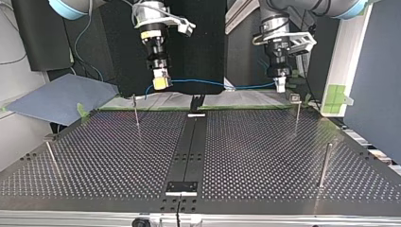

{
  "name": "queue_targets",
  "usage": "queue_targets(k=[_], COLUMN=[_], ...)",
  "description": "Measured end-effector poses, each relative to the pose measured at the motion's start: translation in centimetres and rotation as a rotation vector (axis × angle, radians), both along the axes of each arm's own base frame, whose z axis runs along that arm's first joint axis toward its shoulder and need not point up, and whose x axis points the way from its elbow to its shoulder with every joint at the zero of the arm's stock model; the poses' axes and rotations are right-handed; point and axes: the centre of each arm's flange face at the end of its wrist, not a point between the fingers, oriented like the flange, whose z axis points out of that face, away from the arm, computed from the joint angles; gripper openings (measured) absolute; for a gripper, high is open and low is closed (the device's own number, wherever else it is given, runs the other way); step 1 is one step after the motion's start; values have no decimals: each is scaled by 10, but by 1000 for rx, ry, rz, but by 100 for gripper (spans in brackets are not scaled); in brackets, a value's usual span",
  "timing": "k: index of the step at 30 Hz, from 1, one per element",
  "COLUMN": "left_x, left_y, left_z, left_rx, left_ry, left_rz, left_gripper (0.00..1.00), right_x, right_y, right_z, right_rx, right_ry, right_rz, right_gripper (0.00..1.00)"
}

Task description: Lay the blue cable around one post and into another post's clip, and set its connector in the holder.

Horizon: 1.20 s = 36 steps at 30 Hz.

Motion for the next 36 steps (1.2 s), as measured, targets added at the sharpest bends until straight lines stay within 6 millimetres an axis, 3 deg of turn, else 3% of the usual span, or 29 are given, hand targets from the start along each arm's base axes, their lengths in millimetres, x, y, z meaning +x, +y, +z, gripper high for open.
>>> queue_targets(k=[7, 13, 23, 36], left_x=[4, 9, 21, 35], left_y=[20, 39, 40, 43], left_z=[22, 28, 50, 86], left_rx=[-4, -26, -59, -98], left_ry=[-17, -8, -50, -80], left_rz=[43, 112, 118, 149], left_gripper=[2, 2, 2, 2], right_x=[3, 8, 15, 28], right_y=[-1, -4, -5, -8], right_z=[9, 19, 30, 19], right_rx=[-7, -17, -32, -16], right_ry=[-4, -6, -6, 18], right_rz=[11, 43, 95, 137], right_gripper=[0, 0, 0, 0])
